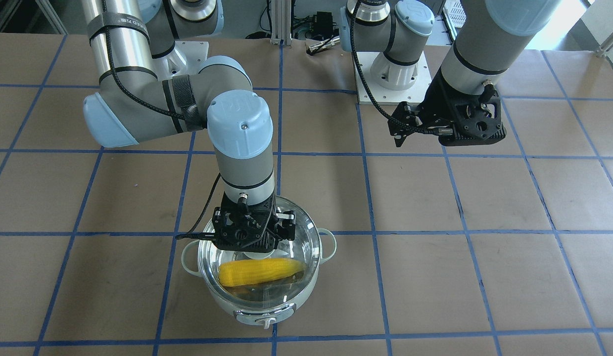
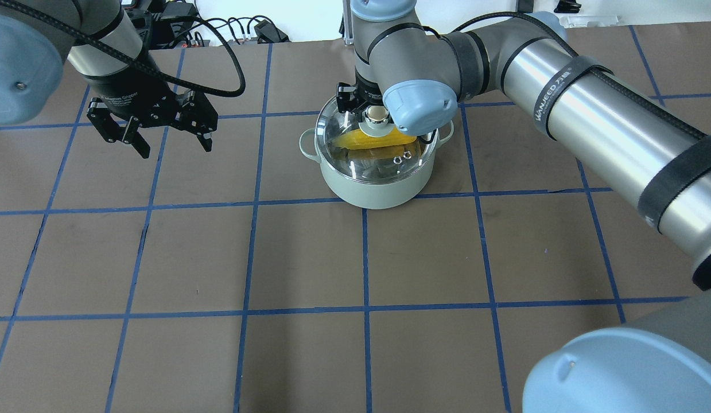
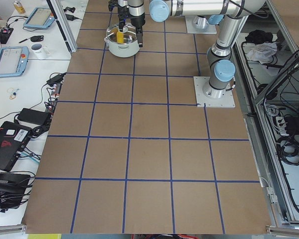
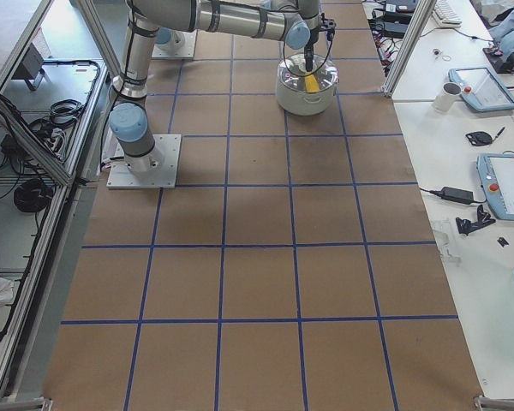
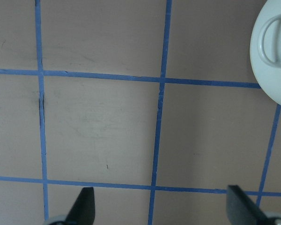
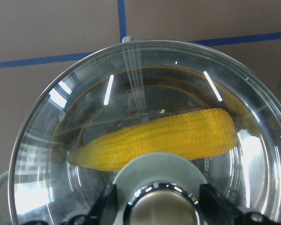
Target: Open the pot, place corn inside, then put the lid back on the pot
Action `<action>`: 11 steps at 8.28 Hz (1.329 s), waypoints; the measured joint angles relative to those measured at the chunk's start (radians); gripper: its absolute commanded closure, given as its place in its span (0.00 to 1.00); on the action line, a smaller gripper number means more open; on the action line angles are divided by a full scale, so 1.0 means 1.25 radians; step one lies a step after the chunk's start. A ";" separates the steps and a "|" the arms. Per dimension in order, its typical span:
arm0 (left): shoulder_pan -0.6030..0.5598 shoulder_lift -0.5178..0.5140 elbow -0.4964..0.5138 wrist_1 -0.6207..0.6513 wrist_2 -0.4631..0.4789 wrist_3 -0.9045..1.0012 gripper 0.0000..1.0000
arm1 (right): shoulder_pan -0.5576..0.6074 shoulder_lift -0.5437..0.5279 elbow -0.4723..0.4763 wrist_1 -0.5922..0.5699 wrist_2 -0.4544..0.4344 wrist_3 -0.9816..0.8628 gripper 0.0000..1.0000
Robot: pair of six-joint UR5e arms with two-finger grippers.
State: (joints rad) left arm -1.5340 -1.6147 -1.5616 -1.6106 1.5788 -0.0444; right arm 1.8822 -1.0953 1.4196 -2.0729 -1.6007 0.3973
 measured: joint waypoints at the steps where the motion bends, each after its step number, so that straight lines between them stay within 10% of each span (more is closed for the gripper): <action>1: 0.000 -0.001 0.000 0.000 -0.001 0.000 0.00 | 0.000 0.000 0.002 -0.006 0.001 0.000 0.21; 7: 0.000 -0.005 -0.003 0.002 -0.001 0.001 0.00 | -0.013 -0.032 -0.013 -0.005 0.011 -0.005 0.00; 11: 0.000 -0.005 -0.009 0.006 -0.001 0.001 0.00 | -0.090 -0.186 0.019 0.192 0.021 -0.103 0.00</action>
State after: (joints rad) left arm -1.5340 -1.6214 -1.5726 -1.6034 1.5775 -0.0427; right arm 1.7693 -1.3281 1.4432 -1.8325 -1.5745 0.2689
